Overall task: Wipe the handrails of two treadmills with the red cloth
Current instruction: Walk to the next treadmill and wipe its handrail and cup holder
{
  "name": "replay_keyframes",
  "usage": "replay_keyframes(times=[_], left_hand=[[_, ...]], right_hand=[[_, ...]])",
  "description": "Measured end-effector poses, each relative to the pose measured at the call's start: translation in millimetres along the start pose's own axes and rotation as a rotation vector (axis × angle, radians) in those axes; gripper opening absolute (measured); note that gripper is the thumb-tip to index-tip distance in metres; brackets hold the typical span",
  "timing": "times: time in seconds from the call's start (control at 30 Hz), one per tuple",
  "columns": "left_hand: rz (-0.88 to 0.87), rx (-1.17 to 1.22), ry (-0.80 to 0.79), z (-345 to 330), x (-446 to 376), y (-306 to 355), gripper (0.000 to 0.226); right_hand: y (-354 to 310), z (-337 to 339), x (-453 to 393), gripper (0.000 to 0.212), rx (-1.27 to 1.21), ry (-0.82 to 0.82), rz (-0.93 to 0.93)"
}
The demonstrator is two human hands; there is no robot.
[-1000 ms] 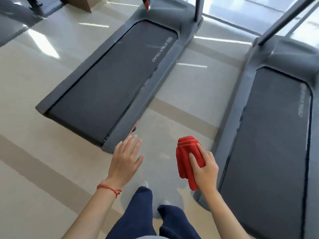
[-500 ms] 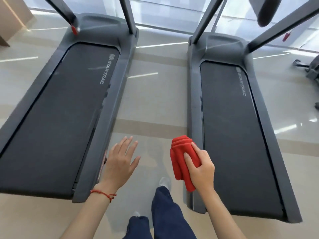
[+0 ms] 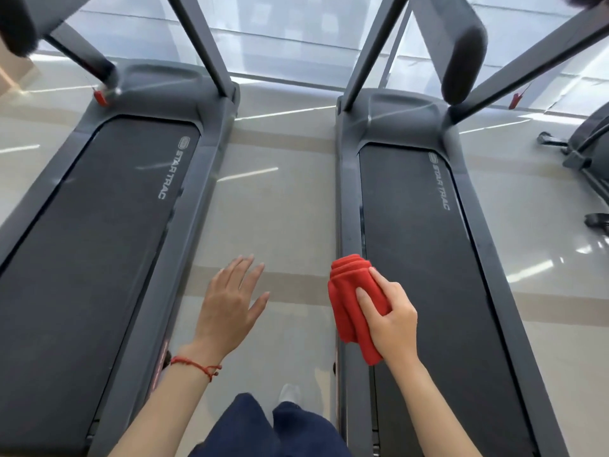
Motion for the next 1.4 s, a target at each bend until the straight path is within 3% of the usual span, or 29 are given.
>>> replay_keyframes(times=[0.43, 0.83, 1.4], left_hand=[[-0.224, 0.053, -0.027, 11.6, -155.3, 41.7, 0.065], [-0.405, 0.099, -0.035, 22.8, -269.5, 69.0, 0.058], [-0.532, 0.178, 0.136, 38.9, -365.3, 185.8, 0.050]], right_hand=[[-16.4, 41.5, -128.1, 0.039, 0.034, 0.096, 0.053], [-12.4, 61.5, -199.4, 0.040, 0.110, 0.176, -0.048], [-41.5, 174.8, -302.8, 0.041, 0.046, 0.186, 0.277]])
Point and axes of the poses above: each hand's wrist, its own x-axis away from the middle knuckle, its own z-axis out of the back of the hand, y = z × x, the point moved 9 cm from there along -x, towards the middle knuckle, and after that the axes turned 13 degrees about x, right-handed, at the moved point
